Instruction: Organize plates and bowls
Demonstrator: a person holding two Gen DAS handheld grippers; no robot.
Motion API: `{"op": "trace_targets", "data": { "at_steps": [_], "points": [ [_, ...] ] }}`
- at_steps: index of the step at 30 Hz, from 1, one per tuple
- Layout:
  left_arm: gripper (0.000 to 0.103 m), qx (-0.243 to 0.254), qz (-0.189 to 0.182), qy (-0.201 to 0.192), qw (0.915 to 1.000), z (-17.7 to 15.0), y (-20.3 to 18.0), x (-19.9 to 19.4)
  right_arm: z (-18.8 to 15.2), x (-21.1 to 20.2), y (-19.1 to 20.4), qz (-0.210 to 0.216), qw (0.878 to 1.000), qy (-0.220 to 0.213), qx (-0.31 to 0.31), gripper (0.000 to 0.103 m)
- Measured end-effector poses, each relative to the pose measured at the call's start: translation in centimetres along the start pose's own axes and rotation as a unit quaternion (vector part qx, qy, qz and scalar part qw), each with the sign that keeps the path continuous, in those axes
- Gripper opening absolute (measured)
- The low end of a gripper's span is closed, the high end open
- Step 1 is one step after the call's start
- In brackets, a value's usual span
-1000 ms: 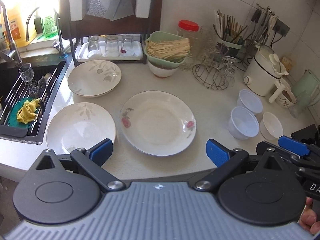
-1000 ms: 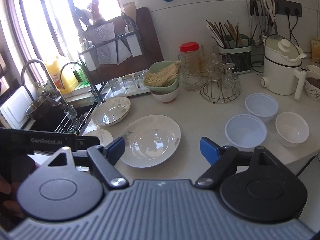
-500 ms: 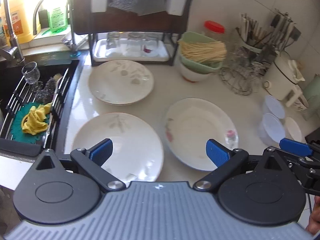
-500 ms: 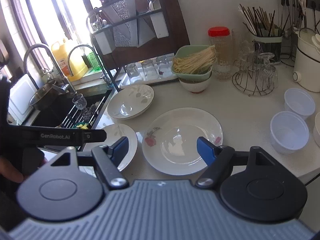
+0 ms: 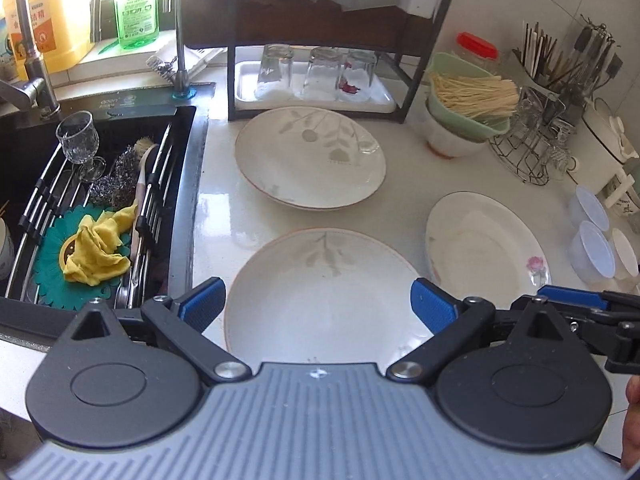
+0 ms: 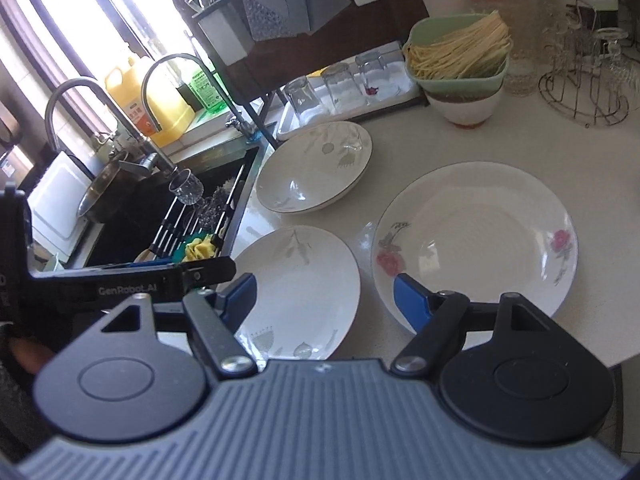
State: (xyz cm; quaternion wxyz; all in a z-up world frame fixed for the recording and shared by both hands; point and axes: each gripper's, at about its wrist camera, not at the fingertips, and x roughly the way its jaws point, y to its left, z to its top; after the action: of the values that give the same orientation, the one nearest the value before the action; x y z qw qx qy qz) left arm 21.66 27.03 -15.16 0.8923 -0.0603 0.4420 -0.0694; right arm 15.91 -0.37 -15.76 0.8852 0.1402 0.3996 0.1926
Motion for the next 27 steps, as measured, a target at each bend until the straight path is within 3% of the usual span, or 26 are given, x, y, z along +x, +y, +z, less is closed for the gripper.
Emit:
{"op": "trace_targets", "data": {
  "at_steps": [5, 8, 13, 18, 27],
  "points": [
    [0.093, -0.018, -0.013, 0.016, 0.9996, -0.5, 2.5, 1.8, -0.2, 2.8, -0.5, 0.006, 0.998, 0.039, 0.054, 0.077],
    [0.092, -0.023, -0.011, 0.017, 0.9995, -1.1, 3.7, 2.8, -0.8, 3.9, -0.6, 0.001, 0.997, 0.053, 0.062, 0.072],
    [0.082, -0.041, -0.001, 0.025, 0.9989, -1.9, 5.7, 4.4, -1.7, 5.9, -1.2, -0.007, 0.992, 0.087, 0.089, 0.051],
    [0.075, -0.066, -0.009, 0.031, 0.9973, -2.1, 7.3, 5.4, -2.2, 7.1, -1.7, -0.021, 0.989, 0.096, 0.109, 0.046],
    [0.043, -0.101, -0.028, 0.036, 0.9939, -1.8, 8.3, 6.8, -1.7, 8.1, -2.3, -0.046, 0.987, 0.091, 0.124, 0.024]
  ]
}}
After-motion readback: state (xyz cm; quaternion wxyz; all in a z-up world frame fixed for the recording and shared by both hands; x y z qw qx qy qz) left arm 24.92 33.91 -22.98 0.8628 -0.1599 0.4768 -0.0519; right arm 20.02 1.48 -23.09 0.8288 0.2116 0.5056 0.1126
